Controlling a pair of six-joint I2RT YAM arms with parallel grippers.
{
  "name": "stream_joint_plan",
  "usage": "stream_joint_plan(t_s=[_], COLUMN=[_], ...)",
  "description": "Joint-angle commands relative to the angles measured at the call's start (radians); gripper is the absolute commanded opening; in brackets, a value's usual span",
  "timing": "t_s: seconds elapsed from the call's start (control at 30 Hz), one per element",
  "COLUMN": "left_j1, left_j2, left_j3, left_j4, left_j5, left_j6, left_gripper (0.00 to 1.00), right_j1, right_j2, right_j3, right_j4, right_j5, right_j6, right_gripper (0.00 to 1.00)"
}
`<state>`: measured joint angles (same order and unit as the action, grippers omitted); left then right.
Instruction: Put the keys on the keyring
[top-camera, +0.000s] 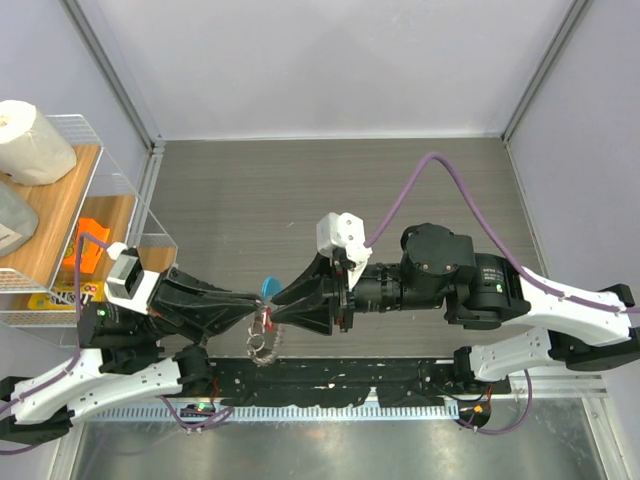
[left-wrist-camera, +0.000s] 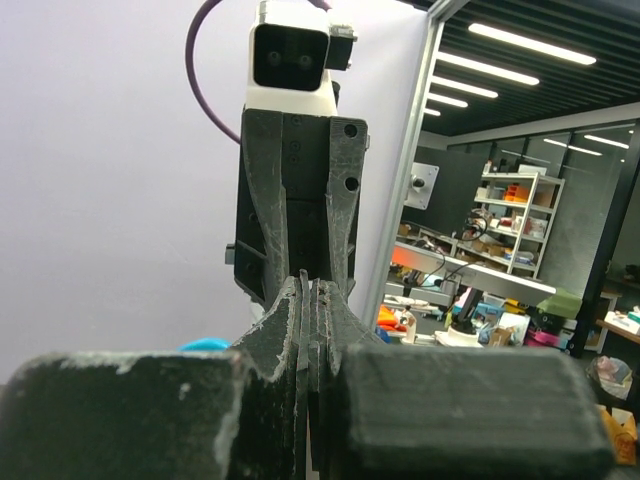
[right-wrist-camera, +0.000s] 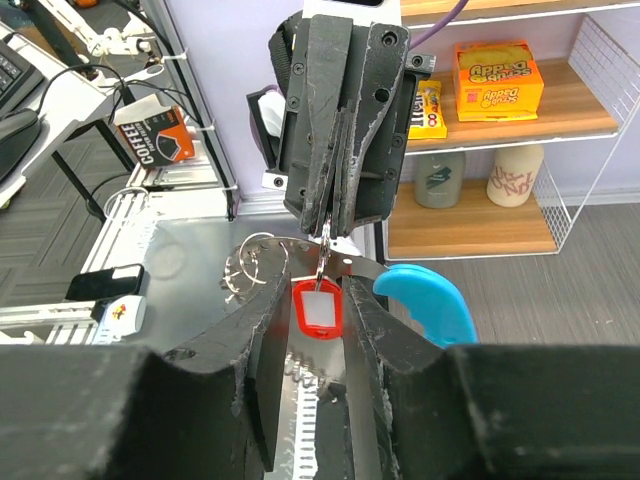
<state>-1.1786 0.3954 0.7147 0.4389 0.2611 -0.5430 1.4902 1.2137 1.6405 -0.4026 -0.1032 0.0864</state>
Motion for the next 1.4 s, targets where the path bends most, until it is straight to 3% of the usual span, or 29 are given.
stream_joint_plan(t_s=[0.0, 0.17, 0.33, 0.87, 0.93, 1.03, 1.1, 1.37], left_j1=[-0.001, -0.001, -0.001, -0.001, -0.001, -0.001, 0.0, -0.001], left_j2=[-0.009, -0.012, -0.018, -0.017, -0.015, -0.017, -0.017, -0.024], left_j3=[0.008, 0.009, 0.003, -0.012, -0.011, -0.014, -0.015, -0.021], left_j4=[0.086, 0.087, 0.089, 0.167, 0.172, 0.173, 0.173, 0.172], left_j5=[-0.019, -0.014, -0.017, 0.009, 0.01, 0.01, 0.006, -0.008], left_j6=[-0.003, -0.005, -0.003, -0.02, -0.018, -0.02, -0.02, -0.02], left_gripper=[0.0, 0.0, 0.0, 0.0, 0.0, 0.0, 0.0, 0.0], right_j1=[0.004, 0.005, 0.004, 0.004, 0.005, 0.004, 0.005, 0.004], right_j2=[0.02, 0.033, 0.037, 0.03, 0.032, 0.008, -0.014, -0.045], right_j3=[0.036, 0.047, 0.045, -0.056, -0.059, -0.065, -0.07, -0.041], right_j4=[0.047, 0.045, 0.044, 0.11, 0.108, 0.105, 0.107, 0.116], right_j5=[-0.012, -0.015, -0.026, -0.093, -0.095, -0.072, -0.043, 0.01], right_j6=[0.012, 0.01, 0.006, 0.018, 0.016, 0.009, -0.002, -0.024], right_gripper=[0.33, 0.29, 0.06, 0.06, 0.12, 0.31, 0.36, 0.38])
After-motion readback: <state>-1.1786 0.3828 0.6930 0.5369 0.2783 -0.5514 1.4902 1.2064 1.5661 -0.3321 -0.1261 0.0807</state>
